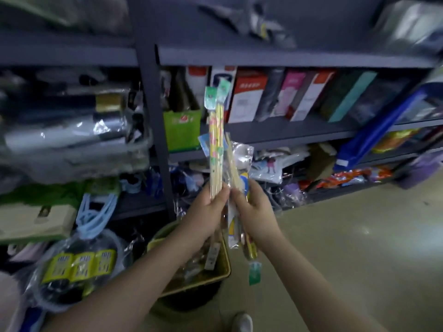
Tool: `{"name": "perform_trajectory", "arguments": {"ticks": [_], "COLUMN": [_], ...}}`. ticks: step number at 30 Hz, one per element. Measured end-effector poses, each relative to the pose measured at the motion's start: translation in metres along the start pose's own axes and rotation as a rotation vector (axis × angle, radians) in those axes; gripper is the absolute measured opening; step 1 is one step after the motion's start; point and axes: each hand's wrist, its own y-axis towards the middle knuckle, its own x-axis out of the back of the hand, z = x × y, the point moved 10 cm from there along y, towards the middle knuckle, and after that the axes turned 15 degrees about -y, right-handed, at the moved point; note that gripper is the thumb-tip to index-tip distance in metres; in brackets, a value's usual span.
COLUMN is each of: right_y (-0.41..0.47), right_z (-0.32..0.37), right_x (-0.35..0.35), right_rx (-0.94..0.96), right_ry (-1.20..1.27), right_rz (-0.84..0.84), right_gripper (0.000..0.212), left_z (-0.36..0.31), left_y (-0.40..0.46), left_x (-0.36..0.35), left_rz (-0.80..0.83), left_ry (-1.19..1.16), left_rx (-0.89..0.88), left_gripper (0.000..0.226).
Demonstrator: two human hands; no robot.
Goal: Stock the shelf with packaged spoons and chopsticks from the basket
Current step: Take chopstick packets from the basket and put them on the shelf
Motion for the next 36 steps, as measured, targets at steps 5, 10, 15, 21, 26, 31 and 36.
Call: {"name": "perform_trajectory", "arguments": {"ticks": [5, 10, 15, 21, 26, 31, 36], "right_y": [-0.007, 0.005, 0.035, 0.08, 0.112, 0.151, 0.171], "right_z": [0.028, 0.026, 0.004, -0.024, -0.046, -0.058, -0.009], "right_x": [0.042, 0.079, 0.123, 0.19, 0.238, 0.314, 0.312], "right_rx": [0.156, 0.17, 0.131, 0.074, 0.048, 0.007, 0.149], "right_ry": [-0.159, -0.241, -0.442, -0.384, -0.213, -0.017, 0.231], "right_rz": [-0.113, -0.16, -0.136, -0.12, -0.112, -0.18, 0.065], "right_gripper": [0.011, 0.009, 0.014, 0.011, 0.008, 0.014, 0.016], "left_z": [-0.03, -0.038, -0.04, -0.027, -0.029, -0.059, -0.114], "left_y": [0.004, 0.014, 0.038, 0.084, 0.119, 0.146, 0.164], "left_x": [-0.041, -0.069, -0.109, -0.176, -0.236, -0.26, -0.287], "left_rz": [0.07, 0.043, -0.011, -0.145, -0.16, -0.165, -0.106], "left_ry": [0.073, 0.126, 0.177, 0.094, 0.148, 0.441, 0.823], "left_rx": [-0.096, -0.106, -0.129, -0.092, -0.131, -0.245, -0.521], "left_gripper": [0.009, 0.023, 0.03, 0.017, 0.02, 0.02, 0.032]}}
